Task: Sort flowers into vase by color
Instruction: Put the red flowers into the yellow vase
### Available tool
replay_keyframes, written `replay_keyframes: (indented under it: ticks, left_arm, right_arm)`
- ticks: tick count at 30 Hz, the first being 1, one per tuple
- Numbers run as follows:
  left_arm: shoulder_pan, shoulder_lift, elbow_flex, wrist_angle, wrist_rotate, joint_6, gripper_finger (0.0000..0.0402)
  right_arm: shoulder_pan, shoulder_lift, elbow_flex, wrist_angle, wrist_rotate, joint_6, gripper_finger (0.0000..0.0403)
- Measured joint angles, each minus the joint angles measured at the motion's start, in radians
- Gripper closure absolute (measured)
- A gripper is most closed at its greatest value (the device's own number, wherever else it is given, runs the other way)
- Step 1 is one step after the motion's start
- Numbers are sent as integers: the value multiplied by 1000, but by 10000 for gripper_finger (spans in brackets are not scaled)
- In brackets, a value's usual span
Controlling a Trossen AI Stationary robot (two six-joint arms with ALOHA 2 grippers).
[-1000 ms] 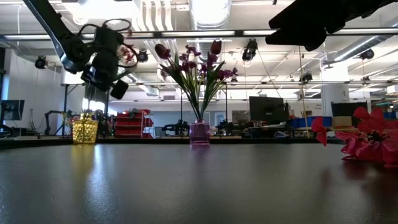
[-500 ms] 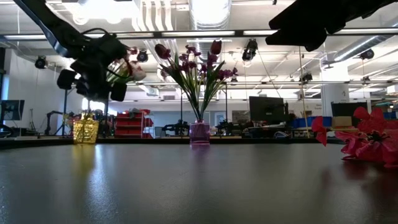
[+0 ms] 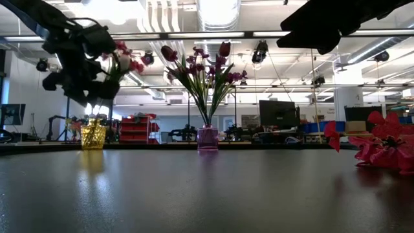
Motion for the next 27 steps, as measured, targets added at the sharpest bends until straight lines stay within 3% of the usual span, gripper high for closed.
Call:
replay_keyframes:
  ticks: [5,10,17,22,27]
  left_arm:
    - [0,-104,0,-123,42,1,321]
    - [0,-226,0,-193,155,4,321]
    - [-26,-385,35,-319,426,7,321]
    - [-187,-497,-5,-333,656,-31,321]
    - [-471,-591,-70,-230,653,-122,324]
  right_arm:
    - [0,0,0,-8,-3,12,142]
    - [0,0,0,-8,-45,16,142]
    - [12,0,0,-8,-129,33,142]
    - [78,0,0,-60,-132,58,142]
    - [148,0,3,-198,-132,201,145]
